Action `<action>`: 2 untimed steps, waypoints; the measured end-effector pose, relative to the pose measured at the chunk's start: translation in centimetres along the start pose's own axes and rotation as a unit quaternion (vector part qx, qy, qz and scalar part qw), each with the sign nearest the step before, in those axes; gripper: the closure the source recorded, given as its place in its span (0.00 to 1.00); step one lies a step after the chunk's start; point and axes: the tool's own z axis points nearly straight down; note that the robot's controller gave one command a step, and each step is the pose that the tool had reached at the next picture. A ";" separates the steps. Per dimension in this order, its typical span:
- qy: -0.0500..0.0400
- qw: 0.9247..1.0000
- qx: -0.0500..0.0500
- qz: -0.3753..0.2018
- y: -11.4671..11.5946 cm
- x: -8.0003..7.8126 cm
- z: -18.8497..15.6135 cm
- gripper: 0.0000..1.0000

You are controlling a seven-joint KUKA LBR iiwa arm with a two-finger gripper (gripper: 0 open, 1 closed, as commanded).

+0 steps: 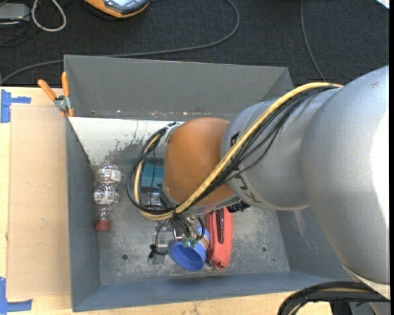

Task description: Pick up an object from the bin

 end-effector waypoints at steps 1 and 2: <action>0.000 1.000 0.000 0.000 0.0 0.0 0.0 0.00; 0.005 1.000 0.001 -0.002 2.7 2.2 5.9 0.00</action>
Offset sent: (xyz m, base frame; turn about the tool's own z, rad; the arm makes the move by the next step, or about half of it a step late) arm -0.0188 0.0267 -0.0548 -0.0005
